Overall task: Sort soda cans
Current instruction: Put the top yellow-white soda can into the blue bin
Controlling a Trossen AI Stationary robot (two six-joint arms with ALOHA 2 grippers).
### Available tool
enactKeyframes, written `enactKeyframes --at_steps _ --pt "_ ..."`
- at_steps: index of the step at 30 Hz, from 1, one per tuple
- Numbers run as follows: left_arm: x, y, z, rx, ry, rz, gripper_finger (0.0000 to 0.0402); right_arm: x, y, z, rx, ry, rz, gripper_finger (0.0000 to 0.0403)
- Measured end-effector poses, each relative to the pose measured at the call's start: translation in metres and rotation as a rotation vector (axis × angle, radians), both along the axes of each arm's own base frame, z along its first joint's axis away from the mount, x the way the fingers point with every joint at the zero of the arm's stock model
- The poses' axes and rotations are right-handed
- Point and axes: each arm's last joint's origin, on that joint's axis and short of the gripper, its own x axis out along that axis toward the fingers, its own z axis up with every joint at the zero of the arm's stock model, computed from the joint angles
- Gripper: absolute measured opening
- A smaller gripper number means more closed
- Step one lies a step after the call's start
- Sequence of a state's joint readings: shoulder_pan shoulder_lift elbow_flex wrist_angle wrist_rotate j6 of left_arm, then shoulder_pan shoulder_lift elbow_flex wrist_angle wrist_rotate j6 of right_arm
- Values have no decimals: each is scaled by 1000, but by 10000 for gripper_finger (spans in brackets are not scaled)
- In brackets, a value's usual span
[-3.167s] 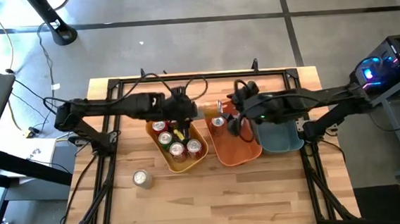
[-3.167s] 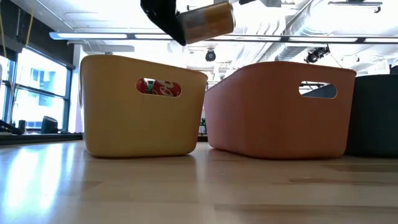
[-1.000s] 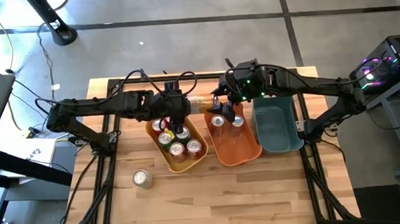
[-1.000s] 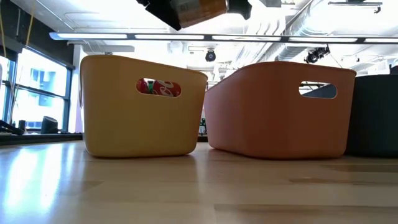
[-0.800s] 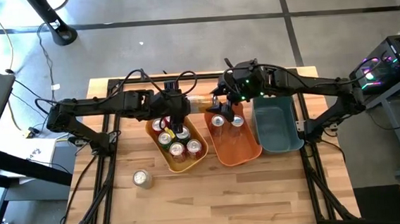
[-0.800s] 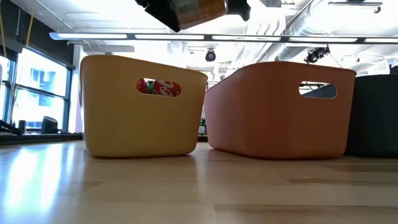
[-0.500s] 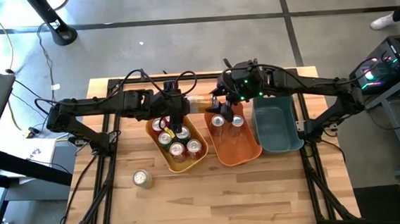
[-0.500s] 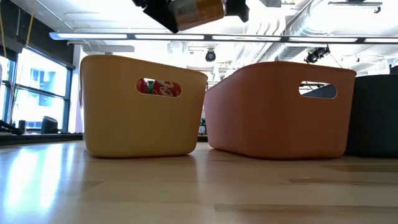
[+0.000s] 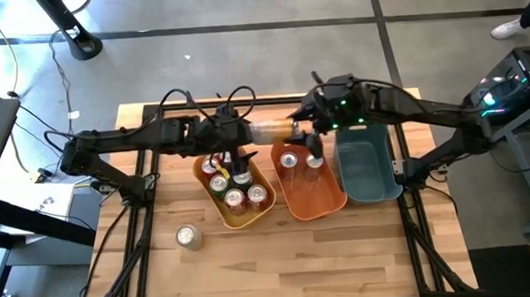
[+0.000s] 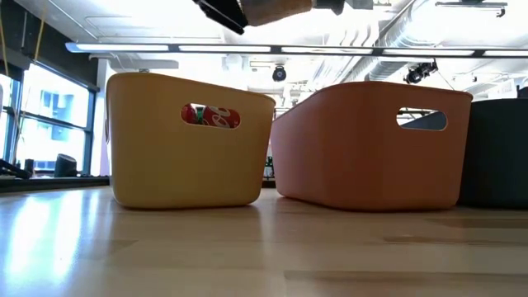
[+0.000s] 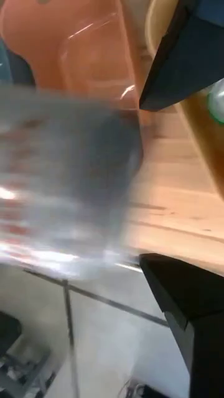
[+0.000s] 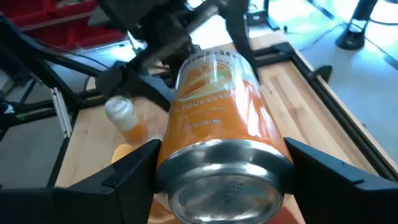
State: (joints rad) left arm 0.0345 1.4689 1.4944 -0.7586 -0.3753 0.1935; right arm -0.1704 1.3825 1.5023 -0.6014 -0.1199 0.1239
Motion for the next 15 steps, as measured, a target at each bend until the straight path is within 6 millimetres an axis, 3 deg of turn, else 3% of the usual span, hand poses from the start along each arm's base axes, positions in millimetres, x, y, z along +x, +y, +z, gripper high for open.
enactKeyframes --at_steps 3,6,10,15 --pt "-13 2 5 -36 6 22 390 -20 2 0 -1 93 -47 286" --pt "-31 8 12 -114 -96 34 391 -36 6 8 -11 89 -102 286" --pt "-50 19 11 -278 -396 21 391 -52 14 17 -2 48 -133 286" --pt "-53 27 -14 -572 -849 -51 392 -47 27 1 -13 -30 -163 286"
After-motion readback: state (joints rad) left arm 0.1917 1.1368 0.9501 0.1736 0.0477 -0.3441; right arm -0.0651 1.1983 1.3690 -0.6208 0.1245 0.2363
